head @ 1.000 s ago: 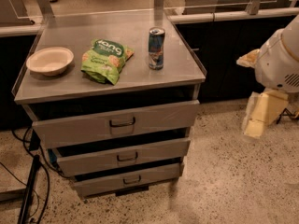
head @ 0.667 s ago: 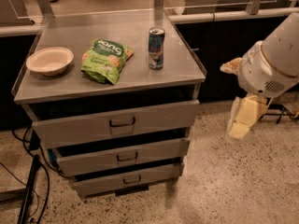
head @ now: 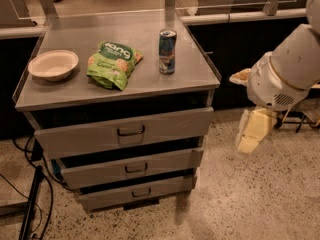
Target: Open top drawer
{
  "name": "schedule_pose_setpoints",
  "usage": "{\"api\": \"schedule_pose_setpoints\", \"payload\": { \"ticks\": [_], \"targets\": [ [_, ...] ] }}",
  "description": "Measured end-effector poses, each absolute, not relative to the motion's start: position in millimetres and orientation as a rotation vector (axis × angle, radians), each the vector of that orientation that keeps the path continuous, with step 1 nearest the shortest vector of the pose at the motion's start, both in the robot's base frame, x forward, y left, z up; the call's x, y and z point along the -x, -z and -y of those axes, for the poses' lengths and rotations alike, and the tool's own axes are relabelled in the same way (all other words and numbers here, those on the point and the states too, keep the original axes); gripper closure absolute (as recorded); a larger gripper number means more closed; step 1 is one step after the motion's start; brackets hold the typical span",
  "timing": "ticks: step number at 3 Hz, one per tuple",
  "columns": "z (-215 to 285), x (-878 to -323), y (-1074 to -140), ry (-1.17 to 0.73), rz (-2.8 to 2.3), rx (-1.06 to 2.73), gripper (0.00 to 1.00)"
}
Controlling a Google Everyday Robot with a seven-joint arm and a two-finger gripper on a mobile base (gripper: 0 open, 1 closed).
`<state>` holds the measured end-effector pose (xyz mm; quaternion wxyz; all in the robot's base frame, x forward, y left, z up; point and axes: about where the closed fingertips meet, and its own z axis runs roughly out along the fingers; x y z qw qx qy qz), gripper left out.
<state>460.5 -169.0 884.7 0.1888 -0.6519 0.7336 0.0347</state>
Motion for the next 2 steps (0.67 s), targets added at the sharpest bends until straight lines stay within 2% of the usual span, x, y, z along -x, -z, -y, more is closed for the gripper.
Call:
{"api": "schedule_pose_setpoints", "payload": {
  "ticks": [2],
  "targets": [
    [123.6,-493.7,-834.1,-0.160,-1.951,1.858,0.00]
  ]
}}
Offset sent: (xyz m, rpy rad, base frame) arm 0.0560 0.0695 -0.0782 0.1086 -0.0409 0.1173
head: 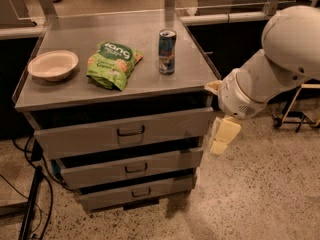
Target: Open top drawer
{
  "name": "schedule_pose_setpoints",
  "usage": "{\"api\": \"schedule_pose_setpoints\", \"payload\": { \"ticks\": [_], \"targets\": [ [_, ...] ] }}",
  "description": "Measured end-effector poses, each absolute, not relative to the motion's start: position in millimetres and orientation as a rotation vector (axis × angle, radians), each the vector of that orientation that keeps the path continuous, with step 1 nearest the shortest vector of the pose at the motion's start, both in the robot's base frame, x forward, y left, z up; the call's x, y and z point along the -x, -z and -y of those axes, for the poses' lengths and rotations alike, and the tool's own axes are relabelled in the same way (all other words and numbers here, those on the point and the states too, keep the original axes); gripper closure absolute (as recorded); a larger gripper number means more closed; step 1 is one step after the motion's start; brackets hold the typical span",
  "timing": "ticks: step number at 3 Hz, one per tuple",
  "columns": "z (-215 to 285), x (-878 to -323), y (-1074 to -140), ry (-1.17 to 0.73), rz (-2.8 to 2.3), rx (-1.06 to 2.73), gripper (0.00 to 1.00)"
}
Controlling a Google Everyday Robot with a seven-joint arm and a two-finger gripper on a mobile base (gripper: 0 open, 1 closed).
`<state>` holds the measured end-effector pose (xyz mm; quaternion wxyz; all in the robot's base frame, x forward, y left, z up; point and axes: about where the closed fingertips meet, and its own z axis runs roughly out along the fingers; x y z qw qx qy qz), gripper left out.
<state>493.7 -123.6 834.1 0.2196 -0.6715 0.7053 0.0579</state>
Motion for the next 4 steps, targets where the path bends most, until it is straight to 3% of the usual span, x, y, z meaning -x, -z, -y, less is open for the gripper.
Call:
{"api": "schedule_pose_setpoints", "payload": {
  "ticks": [4],
  "targets": [
    [86.5,-503.6,-745.9,-0.312,-2.002,1.795,0.00]
  ]
}}
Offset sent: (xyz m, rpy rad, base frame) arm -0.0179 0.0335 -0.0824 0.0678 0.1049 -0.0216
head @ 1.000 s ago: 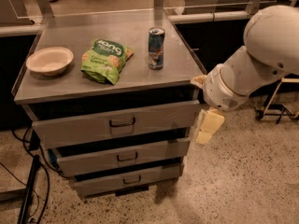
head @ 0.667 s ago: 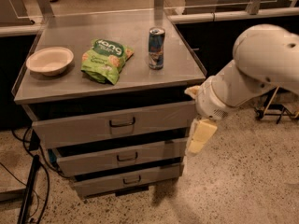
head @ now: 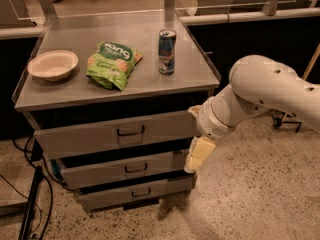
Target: Open top drawer
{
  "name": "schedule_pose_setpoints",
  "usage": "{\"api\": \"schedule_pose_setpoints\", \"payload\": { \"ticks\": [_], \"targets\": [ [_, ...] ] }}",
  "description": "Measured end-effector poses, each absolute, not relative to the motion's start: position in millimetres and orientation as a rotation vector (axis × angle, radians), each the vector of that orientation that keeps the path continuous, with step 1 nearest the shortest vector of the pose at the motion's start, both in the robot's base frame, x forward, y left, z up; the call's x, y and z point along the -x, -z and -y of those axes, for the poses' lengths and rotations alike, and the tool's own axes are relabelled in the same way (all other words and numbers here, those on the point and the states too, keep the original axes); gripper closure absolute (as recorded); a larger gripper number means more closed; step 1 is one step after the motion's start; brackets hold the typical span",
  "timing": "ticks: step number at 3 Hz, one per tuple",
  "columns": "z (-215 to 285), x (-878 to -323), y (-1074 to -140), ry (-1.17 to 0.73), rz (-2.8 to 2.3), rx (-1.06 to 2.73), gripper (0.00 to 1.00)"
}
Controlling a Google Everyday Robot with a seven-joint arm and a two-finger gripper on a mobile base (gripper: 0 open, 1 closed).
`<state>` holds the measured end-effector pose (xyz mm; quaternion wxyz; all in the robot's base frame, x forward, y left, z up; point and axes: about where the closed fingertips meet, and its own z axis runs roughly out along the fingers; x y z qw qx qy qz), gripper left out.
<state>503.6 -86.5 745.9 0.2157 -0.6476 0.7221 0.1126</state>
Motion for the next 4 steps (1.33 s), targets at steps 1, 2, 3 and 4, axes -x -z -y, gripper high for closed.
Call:
{"api": "schedule_pose_setpoints", "payload": {
  "ticks": [1,2,3,4],
  "targets": [
    [81.4,-511.8,-731.9,-0.300,-2.016,1.767,0.00],
    [78.4,-539.8,-706.9,-0.288,-2.047,1.701,0.00],
    [91.0,-580.7,-676.4,-0.263,-2.104,1.629,0.00],
    [91.3,-581.0,-676.1,-0.263,-2.105,1.629,0.00]
  ]
}}
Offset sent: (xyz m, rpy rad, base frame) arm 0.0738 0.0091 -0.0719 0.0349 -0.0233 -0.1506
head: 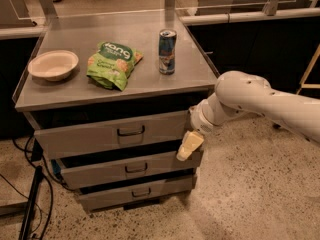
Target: Open top drawer
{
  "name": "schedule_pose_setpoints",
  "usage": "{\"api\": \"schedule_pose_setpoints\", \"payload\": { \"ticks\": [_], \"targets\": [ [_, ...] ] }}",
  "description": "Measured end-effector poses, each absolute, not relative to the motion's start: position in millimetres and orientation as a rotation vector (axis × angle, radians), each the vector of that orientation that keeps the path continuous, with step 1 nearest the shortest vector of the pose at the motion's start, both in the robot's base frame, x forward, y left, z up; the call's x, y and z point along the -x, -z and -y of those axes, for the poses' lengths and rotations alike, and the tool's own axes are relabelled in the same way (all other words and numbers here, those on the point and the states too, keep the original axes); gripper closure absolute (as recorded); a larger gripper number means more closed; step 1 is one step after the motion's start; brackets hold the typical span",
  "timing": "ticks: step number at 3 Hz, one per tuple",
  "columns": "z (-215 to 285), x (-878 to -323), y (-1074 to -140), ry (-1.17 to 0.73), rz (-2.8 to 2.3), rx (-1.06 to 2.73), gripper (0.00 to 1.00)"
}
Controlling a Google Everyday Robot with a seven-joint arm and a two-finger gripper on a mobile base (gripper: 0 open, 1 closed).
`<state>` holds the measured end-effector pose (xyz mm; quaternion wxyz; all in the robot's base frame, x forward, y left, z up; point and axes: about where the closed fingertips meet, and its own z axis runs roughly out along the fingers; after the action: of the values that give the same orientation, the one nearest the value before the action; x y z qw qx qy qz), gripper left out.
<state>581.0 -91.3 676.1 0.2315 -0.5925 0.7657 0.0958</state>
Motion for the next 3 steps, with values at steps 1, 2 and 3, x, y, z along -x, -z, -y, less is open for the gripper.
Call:
{"api": "schedule_pose_setpoints", "payload": {
  "ticks": [1,2,3],
  "targets": [
    [89.8,-580.6,-681.0,-0.279,-2.083,1.634,0.00],
    [85.6,-584.6,-690.7,-0.272,-2.048,1.651,0.00],
    [83.5,-590.3,-692.0,-0.275,-2.041,1.661,0.00]
  ]
}}
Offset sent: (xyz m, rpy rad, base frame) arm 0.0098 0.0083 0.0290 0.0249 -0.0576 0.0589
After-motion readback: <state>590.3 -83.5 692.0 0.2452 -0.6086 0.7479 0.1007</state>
